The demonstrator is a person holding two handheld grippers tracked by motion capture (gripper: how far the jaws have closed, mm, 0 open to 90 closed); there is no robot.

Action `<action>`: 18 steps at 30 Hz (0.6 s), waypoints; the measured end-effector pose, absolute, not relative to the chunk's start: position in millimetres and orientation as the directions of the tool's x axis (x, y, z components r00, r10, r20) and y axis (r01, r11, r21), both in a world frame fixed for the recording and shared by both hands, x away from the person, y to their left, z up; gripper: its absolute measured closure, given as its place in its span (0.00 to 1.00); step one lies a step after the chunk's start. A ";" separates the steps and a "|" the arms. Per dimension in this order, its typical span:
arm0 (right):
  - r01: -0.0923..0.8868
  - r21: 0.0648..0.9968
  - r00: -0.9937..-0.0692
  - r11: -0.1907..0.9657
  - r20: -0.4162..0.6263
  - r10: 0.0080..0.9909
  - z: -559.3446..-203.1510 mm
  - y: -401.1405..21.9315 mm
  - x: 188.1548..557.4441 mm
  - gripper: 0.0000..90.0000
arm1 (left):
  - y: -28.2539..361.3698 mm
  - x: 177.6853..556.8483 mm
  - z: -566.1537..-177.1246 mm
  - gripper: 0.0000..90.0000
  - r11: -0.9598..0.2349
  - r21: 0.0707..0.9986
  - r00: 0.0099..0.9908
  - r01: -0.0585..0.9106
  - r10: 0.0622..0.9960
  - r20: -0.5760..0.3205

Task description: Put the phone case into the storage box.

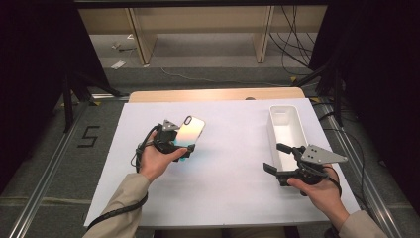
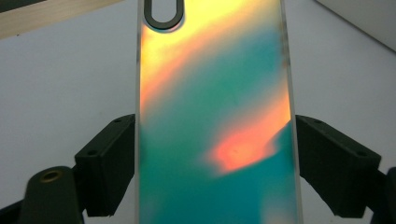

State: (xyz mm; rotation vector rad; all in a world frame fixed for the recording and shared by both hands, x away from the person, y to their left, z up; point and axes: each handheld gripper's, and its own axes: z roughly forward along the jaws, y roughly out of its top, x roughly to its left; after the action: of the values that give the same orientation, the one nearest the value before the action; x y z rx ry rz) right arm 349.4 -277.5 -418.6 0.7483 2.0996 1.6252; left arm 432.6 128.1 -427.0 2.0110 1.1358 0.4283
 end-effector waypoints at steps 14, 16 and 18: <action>0.190 0.967 -0.775 0.171 0.040 0.631 -416.1 -268.6 356.4 0.18 | 114.0 418.2 -424.8 0.19 -0.333 0.780 0.590 0.530 0.805 -0.057; 0.192 0.967 -0.771 0.170 0.041 0.635 -415.7 -267.8 357.7 0.18 | 112.5 416.6 -424.4 0.19 -0.335 0.783 0.594 0.524 0.802 -0.055; 0.193 0.967 -0.768 0.166 0.044 0.639 -415.4 -266.3 359.5 0.18 | 110.5 414.2 -423.8 0.19 -0.339 0.785 0.601 0.519 0.798 -0.052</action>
State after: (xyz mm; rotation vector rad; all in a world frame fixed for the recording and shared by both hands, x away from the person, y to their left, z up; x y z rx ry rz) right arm 359.5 -266.3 -415.4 0.7904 2.0746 1.6322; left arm 414.2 110.5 -423.8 2.0216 1.0407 0.4393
